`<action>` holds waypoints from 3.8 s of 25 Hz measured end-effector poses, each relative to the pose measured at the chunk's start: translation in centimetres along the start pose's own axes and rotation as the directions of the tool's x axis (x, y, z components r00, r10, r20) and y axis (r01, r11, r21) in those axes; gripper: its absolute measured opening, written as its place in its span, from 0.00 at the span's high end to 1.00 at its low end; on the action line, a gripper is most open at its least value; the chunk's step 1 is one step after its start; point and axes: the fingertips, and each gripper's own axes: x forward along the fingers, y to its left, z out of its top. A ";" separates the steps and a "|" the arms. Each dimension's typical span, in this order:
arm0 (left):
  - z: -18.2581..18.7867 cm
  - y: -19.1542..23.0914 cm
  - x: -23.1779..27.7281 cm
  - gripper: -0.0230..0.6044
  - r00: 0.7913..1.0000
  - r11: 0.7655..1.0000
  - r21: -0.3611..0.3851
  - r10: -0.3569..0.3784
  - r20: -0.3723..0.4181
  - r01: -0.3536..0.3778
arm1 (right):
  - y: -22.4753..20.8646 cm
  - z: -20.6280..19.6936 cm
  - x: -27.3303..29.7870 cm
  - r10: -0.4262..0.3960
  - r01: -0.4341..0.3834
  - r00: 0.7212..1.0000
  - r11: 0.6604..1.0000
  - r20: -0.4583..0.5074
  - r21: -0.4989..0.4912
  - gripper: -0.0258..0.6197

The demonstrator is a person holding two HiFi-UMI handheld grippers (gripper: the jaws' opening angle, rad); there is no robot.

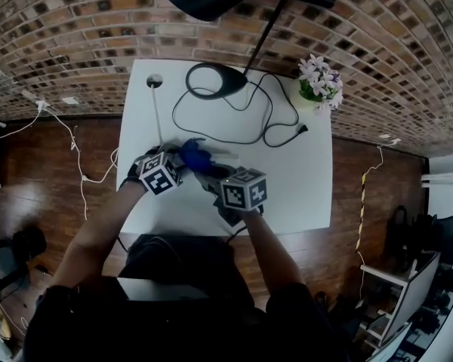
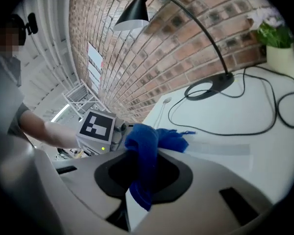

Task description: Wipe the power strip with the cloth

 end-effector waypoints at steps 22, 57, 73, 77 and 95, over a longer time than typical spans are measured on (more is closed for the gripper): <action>-0.1 0.5 -1.1 0.61 0.973 0.971 0.064 0.227 0.042 -0.230 | -4.2 0.3 -0.6 -0.136 0.113 0.989 0.952 -0.060 -0.286 0.86; 0.1 -2.5 -4.2 0.91 0.987 0.980 -0.159 0.134 0.088 -0.119 | -4.1 -6.0 -0.5 -0.155 0.107 0.977 0.949 -0.144 -0.297 0.86; 0.8 1.1 -3.8 0.95 0.961 0.959 -0.138 0.262 0.085 -0.249 | -4.7 -7.7 -0.6 -0.221 0.173 0.961 0.951 -0.169 -0.257 0.86; 0.8 0.9 -3.8 0.95 0.966 0.963 -0.136 0.246 0.081 -0.234 | -4.5 -8.4 -2.1 -0.232 0.195 0.955 0.961 -0.187 -0.197 0.86; 1.0 0.7 -3.8 0.95 0.976 0.971 -0.147 0.204 0.075 -0.191 | -11.6 -3.2 -15.0 -0.702 0.545 0.688 0.666 -0.183 -0.510 0.86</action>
